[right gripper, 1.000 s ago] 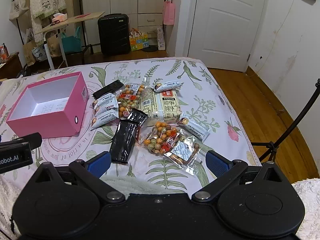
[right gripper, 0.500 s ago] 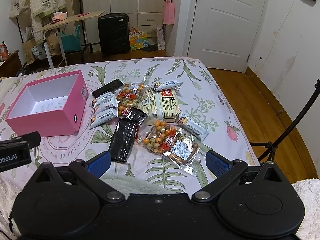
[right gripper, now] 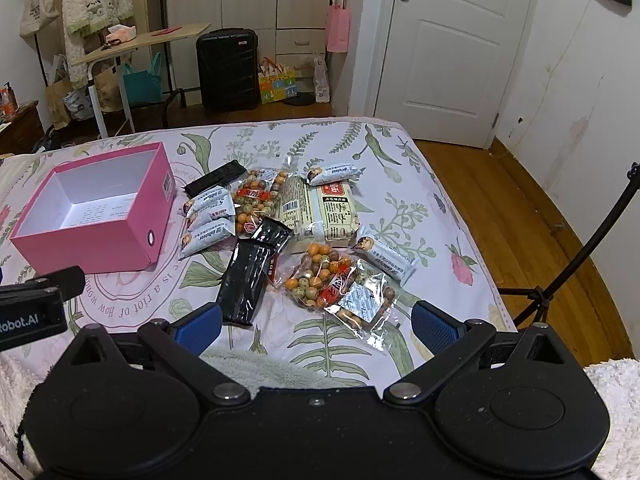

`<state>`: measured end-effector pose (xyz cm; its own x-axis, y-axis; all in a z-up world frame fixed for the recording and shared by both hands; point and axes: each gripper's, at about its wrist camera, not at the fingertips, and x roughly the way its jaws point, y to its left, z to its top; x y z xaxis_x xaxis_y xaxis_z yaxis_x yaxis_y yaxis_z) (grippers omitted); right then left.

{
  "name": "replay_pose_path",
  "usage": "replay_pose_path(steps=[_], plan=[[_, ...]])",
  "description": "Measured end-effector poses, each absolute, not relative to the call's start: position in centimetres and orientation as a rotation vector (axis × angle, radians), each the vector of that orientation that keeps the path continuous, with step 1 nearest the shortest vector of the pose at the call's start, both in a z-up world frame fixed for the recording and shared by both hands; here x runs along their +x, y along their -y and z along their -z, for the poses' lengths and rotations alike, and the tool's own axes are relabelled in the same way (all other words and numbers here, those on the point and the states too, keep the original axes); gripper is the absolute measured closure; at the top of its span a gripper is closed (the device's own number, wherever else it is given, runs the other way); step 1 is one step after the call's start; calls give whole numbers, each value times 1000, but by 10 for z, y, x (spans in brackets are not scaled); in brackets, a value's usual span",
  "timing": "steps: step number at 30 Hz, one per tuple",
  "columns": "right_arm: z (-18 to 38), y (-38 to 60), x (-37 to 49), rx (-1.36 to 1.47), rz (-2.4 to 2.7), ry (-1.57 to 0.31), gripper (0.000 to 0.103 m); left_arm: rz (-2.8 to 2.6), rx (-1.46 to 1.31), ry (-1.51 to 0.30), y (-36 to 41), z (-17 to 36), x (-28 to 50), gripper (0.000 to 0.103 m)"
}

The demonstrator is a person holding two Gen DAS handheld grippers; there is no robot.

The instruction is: Organize snacks

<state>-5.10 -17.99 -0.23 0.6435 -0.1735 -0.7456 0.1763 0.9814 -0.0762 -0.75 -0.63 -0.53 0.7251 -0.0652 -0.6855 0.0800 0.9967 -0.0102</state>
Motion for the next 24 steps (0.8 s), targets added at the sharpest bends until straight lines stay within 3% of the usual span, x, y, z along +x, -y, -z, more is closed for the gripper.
replay_pose_path(steps=[24], plan=[[-3,180,-65,-26,141,-678,1,131,8,-734,3,11,-12,0]])
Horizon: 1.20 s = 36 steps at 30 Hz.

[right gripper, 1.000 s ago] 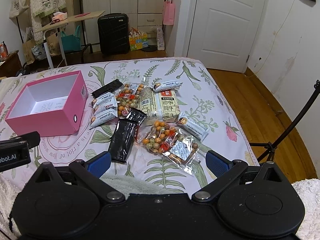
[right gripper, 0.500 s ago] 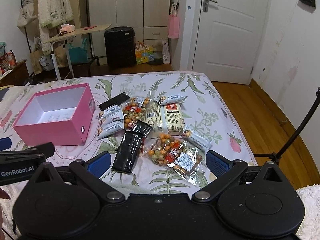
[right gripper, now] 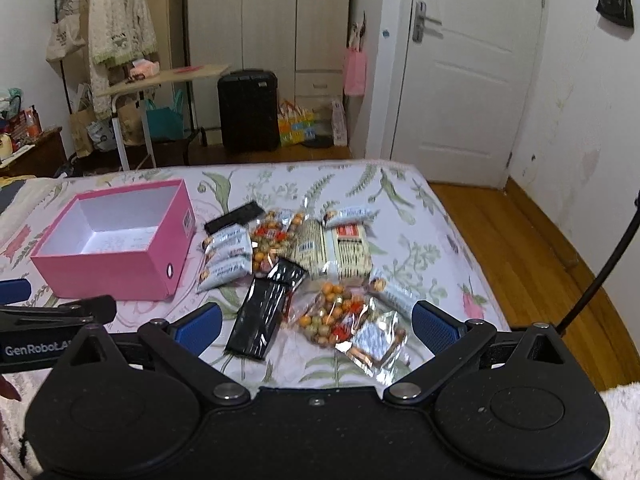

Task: Organize snacks
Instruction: 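Close the left tool on a black packet while the right tool grips it too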

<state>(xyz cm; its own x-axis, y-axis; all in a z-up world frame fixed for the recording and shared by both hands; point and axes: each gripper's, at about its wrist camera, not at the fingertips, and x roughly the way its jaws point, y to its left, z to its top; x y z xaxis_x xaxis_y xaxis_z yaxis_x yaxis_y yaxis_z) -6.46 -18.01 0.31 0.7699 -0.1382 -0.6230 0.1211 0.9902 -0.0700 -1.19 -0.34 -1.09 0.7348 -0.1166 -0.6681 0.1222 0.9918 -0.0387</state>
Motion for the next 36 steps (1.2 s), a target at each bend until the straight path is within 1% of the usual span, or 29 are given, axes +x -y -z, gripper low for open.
replay_pose_path(steps=[5,7,11,12,14,15,17,20,23,27,31,34,36], plan=[[-11,198,-54,-57,128,-550,1,195,-47,-746,-4,9,10,1],[-14,205,-43,-57,111,-528,1,222,-46,-765,-1,12,25,2],[-20,216,-16,-18,41,-572,2,271,-26,-822,13,25,61,3],[-19,217,-9,-2,17,-591,3,280,-12,-829,19,29,71,5],[-14,219,8,27,-31,-638,9,301,15,-831,30,38,86,8],[-10,220,18,41,-55,-665,9,311,25,-833,36,44,92,9],[1,220,33,71,-83,-713,14,336,46,-842,48,58,102,12],[26,221,56,143,-116,-798,19,374,52,-860,59,83,112,12],[60,225,74,253,-134,-879,22,408,58,-895,60,111,118,12],[115,230,100,428,-158,-1011,22,437,36,-943,63,151,127,12],[154,226,115,477,-194,-1112,28,481,37,-1000,65,182,139,12],[176,223,118,533,-202,-1167,28,453,49,-967,65,194,143,12],[187,220,119,540,-197,-1172,28,467,43,-962,68,201,145,12]])
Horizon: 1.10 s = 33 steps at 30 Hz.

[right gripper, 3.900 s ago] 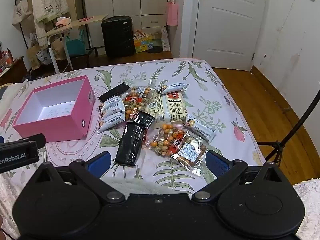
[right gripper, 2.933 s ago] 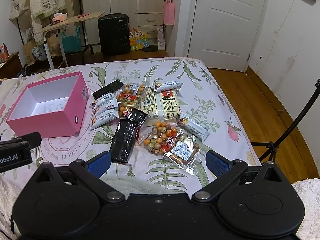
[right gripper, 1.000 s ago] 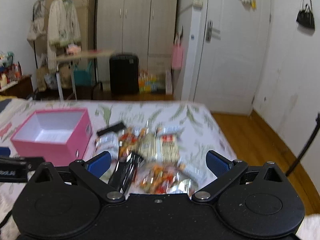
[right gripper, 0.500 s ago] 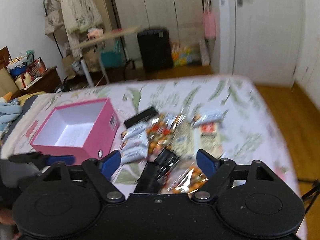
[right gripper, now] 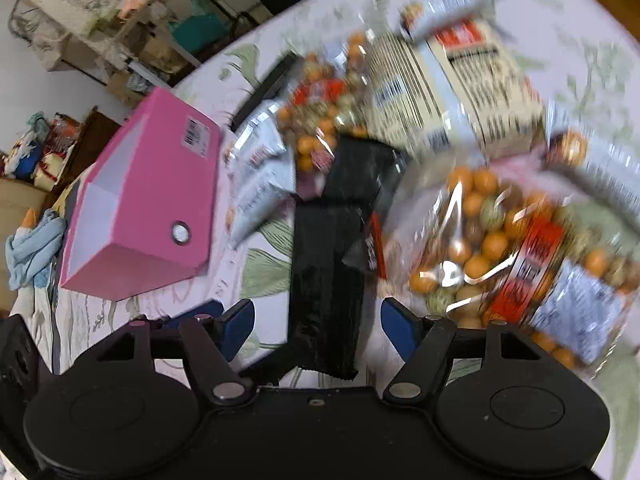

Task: Organize snacks
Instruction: 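Close the left tool on a black packet while the right tool grips it too, then carry the black packet into the pink box and open both tools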

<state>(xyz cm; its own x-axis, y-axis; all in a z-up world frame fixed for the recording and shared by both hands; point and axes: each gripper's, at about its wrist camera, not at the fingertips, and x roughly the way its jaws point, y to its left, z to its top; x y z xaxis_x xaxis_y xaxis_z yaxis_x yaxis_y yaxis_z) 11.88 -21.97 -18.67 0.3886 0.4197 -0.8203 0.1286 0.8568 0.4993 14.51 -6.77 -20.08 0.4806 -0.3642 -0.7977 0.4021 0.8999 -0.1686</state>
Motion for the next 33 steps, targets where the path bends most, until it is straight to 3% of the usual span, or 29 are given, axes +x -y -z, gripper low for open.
replay_pose_path(steps=[4,6,9,11,12,20,33], plan=[[204,208,119,534,-196,-1175,28,583,51,-956,83,206,142,15],[209,205,118,544,-203,-1167,30,613,85,-974,91,208,139,28],[212,203,117,522,-203,-1149,43,604,97,-991,94,212,138,43],[214,201,117,512,-192,-1151,60,595,91,-988,94,212,139,49],[214,202,115,521,-191,-1150,61,601,74,-1002,92,211,141,51],[191,213,103,513,-199,-1104,70,597,-35,-1067,83,192,145,52],[127,195,75,439,-280,-1083,72,642,-41,-1051,59,128,119,52]])
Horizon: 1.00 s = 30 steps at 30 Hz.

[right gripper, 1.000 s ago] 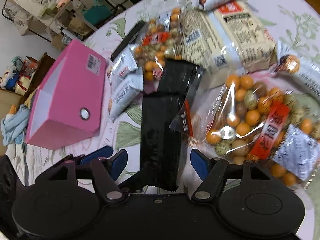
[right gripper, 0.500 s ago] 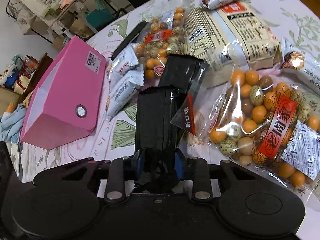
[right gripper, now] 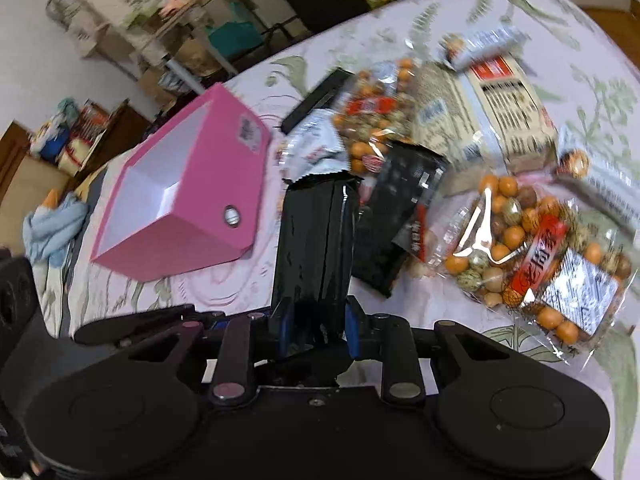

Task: Organize snacks
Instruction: 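Carry the black packet into the pink box and open both tools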

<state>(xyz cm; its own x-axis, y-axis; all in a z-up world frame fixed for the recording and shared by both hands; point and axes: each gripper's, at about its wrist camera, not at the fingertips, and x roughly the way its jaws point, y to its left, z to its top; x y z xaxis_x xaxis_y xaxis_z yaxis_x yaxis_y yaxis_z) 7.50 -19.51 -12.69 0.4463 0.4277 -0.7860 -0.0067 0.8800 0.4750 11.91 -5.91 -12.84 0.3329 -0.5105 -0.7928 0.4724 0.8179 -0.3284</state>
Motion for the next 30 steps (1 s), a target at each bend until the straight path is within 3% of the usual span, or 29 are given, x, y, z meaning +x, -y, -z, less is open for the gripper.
replay_pose_path(steps=[18,30], plan=[[50,101,106,308,-448,-1016,72,549,37,-949,-27,52,136,52],[78,51,207,343,-561,-1050,72,440,41,-943,-82,77,221,52]])
